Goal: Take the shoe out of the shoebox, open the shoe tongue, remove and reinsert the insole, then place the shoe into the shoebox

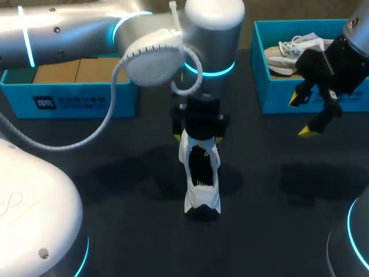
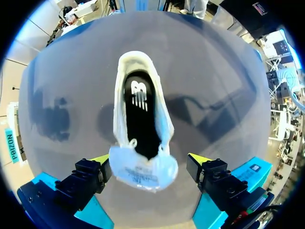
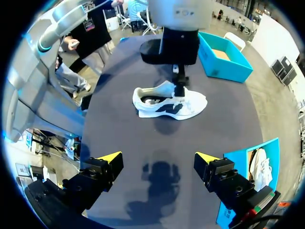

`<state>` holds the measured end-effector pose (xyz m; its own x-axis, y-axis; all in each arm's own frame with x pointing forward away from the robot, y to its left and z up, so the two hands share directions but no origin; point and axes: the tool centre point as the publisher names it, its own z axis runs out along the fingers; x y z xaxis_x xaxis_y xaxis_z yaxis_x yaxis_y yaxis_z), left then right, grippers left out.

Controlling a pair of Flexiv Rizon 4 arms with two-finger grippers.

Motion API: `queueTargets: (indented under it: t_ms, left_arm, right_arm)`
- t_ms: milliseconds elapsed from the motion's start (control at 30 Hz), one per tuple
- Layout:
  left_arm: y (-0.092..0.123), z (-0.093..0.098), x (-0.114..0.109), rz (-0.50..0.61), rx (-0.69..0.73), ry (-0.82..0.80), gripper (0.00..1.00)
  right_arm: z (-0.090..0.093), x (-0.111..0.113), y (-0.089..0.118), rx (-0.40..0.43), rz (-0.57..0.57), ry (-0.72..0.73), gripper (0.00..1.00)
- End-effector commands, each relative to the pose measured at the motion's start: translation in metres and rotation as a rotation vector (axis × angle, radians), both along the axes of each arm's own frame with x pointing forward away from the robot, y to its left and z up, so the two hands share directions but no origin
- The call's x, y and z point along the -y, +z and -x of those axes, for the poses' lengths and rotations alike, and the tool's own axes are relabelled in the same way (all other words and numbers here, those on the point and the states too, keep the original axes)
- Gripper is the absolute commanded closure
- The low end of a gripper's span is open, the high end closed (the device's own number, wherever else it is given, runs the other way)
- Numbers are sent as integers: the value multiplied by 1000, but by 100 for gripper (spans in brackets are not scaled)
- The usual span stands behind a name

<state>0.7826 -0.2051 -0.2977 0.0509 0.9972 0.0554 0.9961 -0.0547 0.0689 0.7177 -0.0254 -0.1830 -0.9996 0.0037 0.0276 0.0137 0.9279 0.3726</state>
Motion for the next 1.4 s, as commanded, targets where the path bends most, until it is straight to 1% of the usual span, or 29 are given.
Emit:
queueTargets:
  t_ms: [33,133,200,233,300,367,400,567,633,700,733,767,900,967,1033,1100,1200,1400]
  left_arm:
    - [18,-6,-11,6,-2,-1,0]
    - [20,-21,-14,-4,10,6,0]
    - [19,-27,-15,-8,10,9,0]
    - [19,-30,-14,-3,11,13,5]
    - [18,-32,-13,-3,12,11,48]
    - [16,-34,-10,-5,9,8,58]
    - [14,-35,-8,-5,7,7,57]
    - [4,-39,-3,-1,-9,12,60]
    - [-1,-40,0,-4,-22,12,65]
    - [-5,-39,2,-5,-38,8,66]
    - [-6,-38,3,-7,-39,6,71]
    - [-8,-36,4,-7,-49,1,72]
    - [-13,-28,4,-4,-81,-10,70]
    - [-14,-22,3,-2,-93,-12,73]
    - [-14,-15,2,4,-106,-13,74]
    - [-14,-8,1,5,-121,-13,79]
    - [-15,2,1,5,-128,-12,82]
    - [-22,18,-3,1,-142,5,82]
  right_arm:
    - [-1,-1,-1,0,3,-1,0]
    - [-1,-1,-1,0,3,-1,0]
    - [-1,-1,-1,0,3,-1,0]
    - [-1,-1,-1,0,3,-1,0]
    - [-1,-1,-1,0,3,-1,0]
    - [-1,-1,-1,0,3,-1,0]
    - [-1,-1,-1,0,3,-1,0]
    - [-1,-1,-1,0,3,-1,0]
    - [-1,-1,-1,0,3,-1,0]
    - [-1,-1,-1,0,3,-1,0]
    - [-1,-1,-1,0,3,-1,0]
    - [-1,-1,-1,0,3,-1,0]
    - [-1,-1,-1,0,3,-1,0]
    - [-1,-1,-1,0,3,-1,0]
    - [-1,-1,-1,0,3,-1,0]
    - [-1,-1,-1,0,3,-1,0]
    - [-1,-1,-1,0,3,-1,0]
    - [-1,-1,-1,0,3,-1,0]
